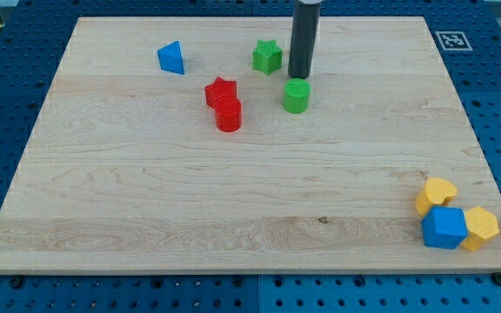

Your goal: Slide the green star slightly left

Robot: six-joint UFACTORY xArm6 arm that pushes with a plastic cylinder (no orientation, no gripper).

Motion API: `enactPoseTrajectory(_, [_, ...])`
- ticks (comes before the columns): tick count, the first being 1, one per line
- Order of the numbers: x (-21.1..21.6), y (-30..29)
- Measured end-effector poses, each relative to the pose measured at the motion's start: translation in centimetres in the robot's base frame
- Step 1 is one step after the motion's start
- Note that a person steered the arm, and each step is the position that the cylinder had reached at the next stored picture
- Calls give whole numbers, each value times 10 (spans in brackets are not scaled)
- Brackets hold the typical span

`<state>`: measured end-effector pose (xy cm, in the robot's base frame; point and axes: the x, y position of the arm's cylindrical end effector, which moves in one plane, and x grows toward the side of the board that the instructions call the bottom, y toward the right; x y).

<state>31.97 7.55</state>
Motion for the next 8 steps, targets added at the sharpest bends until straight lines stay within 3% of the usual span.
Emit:
enactPoseTrajectory(1, [-38,6])
enactPoseTrajectory(8, [-22,-48])
